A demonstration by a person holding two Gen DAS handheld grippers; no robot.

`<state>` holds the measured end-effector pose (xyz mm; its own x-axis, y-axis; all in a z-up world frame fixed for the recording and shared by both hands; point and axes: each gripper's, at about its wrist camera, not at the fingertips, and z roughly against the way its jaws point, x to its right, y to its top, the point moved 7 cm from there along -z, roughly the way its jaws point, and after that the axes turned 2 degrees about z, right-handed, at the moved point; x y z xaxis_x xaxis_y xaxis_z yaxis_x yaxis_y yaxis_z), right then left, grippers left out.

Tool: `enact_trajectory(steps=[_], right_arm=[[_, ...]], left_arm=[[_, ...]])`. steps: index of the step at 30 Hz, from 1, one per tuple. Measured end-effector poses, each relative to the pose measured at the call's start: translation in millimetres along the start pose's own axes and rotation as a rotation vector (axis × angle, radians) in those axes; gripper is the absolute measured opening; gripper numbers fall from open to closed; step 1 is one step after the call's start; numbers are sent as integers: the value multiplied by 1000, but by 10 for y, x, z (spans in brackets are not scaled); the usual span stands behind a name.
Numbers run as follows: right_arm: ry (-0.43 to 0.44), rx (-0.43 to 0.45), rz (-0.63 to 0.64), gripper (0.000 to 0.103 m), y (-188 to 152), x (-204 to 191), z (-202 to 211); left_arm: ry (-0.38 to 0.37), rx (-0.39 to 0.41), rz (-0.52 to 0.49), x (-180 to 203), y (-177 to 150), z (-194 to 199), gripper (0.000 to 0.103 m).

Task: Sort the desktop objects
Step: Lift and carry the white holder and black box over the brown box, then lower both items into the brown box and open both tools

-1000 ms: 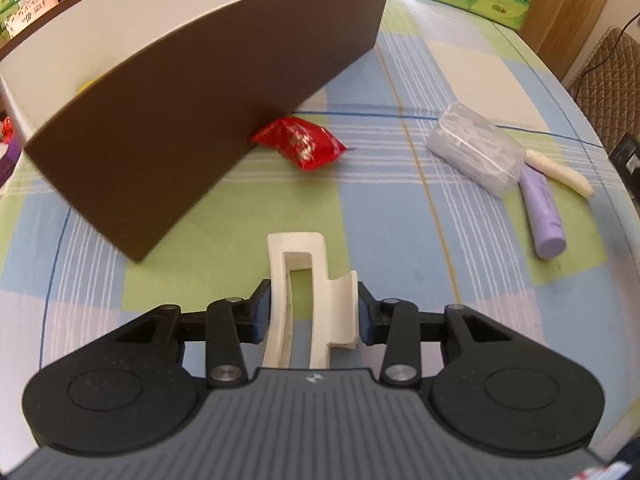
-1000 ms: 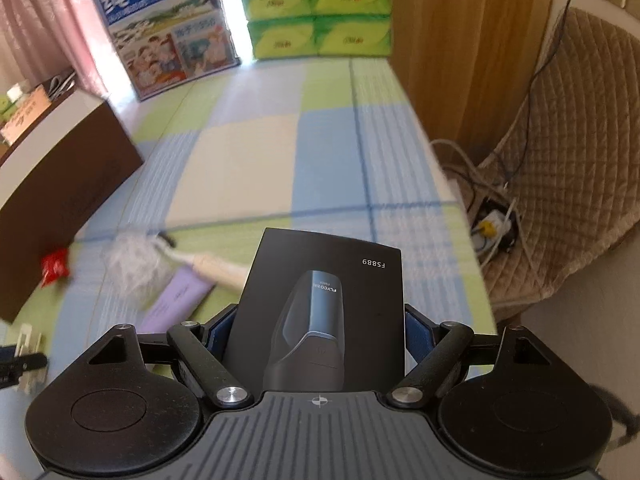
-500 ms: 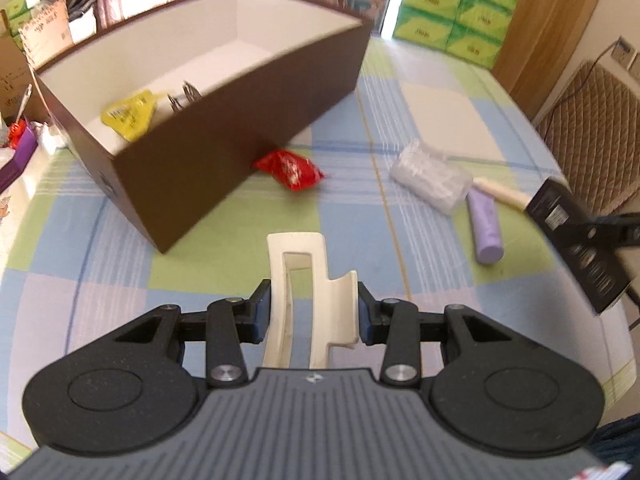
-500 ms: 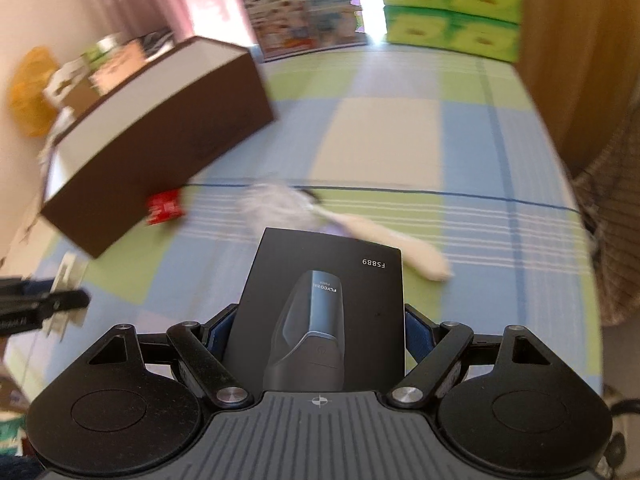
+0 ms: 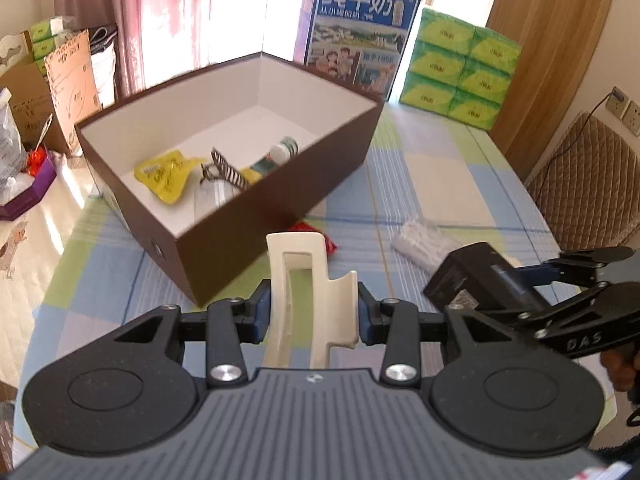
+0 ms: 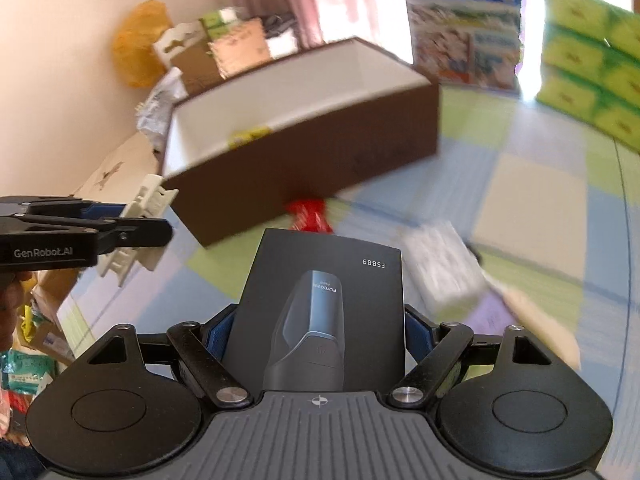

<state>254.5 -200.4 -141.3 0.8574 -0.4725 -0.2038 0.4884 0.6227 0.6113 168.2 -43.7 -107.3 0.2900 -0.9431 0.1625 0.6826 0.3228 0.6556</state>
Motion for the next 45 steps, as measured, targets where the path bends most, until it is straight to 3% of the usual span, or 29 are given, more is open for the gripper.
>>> enact_trajectory(steps=[13,23,33,45], right_arm=[[7,172,99,80,1208,-196,-204],[-56,185,80,80,2075,-21,-742],[-106,90,36,80,2442,261,-1474],[-118,-2,163,80,2541,455,-2159]], left_arm=[[-8,135,-25,-339,916,-25,36],[4,126,-52,-781,1592,-531,36],[-23,35,-108,-1075,1950,-1269,36],[-39,-63,-215,-1232,2081,-2091,35]])
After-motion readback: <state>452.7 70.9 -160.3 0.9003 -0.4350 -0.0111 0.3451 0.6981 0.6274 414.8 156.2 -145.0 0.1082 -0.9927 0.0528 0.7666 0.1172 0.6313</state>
